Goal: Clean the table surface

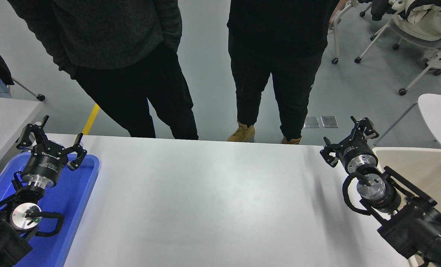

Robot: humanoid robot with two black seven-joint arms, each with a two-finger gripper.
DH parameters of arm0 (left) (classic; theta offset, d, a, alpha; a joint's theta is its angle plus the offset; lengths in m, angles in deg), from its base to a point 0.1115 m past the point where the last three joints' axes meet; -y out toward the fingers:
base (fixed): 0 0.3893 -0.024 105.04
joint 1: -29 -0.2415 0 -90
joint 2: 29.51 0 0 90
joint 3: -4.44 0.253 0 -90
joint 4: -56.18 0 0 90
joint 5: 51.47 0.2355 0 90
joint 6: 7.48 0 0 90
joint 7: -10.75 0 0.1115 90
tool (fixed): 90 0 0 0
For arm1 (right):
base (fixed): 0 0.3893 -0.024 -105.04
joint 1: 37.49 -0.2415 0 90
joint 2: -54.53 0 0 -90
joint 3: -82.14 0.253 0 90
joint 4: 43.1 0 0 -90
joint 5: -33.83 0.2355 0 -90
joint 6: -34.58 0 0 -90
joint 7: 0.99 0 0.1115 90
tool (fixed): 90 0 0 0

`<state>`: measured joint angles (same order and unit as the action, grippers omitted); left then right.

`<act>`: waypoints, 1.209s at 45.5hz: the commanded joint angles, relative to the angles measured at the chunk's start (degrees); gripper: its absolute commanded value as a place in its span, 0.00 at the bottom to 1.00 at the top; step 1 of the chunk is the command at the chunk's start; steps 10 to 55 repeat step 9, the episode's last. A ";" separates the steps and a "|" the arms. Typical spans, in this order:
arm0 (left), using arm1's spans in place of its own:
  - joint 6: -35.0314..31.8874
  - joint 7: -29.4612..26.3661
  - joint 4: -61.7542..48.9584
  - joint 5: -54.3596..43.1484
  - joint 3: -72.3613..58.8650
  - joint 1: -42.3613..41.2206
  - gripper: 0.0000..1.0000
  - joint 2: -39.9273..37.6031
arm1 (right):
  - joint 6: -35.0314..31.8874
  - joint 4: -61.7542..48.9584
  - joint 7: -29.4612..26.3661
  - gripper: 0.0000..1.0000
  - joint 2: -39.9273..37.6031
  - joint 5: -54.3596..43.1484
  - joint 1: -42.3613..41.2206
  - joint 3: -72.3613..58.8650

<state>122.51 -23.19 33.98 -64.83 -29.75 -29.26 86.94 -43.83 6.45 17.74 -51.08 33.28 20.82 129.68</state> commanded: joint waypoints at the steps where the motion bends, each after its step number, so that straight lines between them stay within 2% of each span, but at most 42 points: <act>1: 0.00 -0.08 -0.03 0.00 0.00 -0.01 1.00 0.00 | -0.17 0.03 2.37 1.00 0.94 -4.36 0.23 -2.71; 55: 0.00 0.01 -0.03 0.00 0.00 -0.01 1.00 0.00 | -0.17 -0.06 2.37 1.00 0.94 -4.63 0.23 -3.15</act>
